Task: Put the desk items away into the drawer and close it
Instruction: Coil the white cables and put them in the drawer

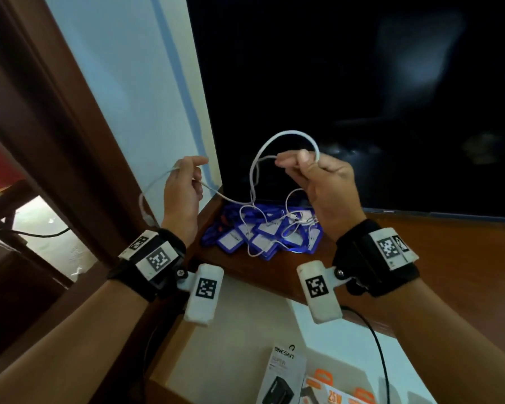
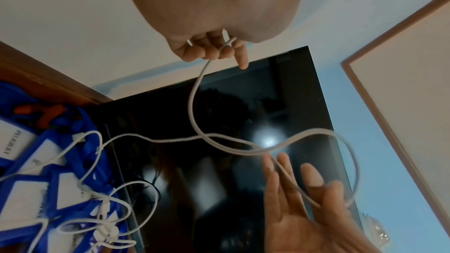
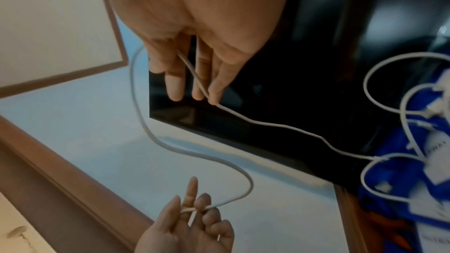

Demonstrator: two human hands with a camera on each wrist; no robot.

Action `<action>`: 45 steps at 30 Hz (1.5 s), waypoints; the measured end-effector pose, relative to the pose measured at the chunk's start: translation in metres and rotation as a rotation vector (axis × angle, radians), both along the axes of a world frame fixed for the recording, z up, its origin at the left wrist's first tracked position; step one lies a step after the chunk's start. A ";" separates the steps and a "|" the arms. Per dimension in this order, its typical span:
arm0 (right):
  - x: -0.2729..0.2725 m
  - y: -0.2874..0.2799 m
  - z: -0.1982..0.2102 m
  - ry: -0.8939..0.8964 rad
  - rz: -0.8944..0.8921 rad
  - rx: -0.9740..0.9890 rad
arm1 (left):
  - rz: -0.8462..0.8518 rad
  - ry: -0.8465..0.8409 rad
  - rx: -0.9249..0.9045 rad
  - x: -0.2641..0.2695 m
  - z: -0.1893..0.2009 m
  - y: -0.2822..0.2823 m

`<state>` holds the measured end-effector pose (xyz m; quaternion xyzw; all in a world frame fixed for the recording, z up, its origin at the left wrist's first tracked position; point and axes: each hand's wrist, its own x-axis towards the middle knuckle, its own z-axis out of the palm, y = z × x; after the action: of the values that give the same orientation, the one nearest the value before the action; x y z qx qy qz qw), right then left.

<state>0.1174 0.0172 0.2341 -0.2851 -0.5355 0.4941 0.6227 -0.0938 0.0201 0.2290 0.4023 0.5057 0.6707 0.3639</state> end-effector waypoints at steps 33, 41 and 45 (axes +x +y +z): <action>0.183 -0.108 -0.007 -0.823 -0.673 -0.375 | -0.398 -0.180 -0.208 0.153 -0.014 -0.018; 0.181 -0.121 -0.035 -1.307 -0.384 -0.567 | -0.870 0.468 -0.302 0.172 -0.017 -0.025; 0.181 -0.121 -0.048 -1.539 -0.272 -0.646 | -0.964 0.637 -0.318 0.180 -0.016 -0.024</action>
<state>0.2988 -0.1038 0.1860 -0.7682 -0.6036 0.2117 0.0265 0.0861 -0.0038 0.2133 0.7084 0.4445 0.1925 0.5134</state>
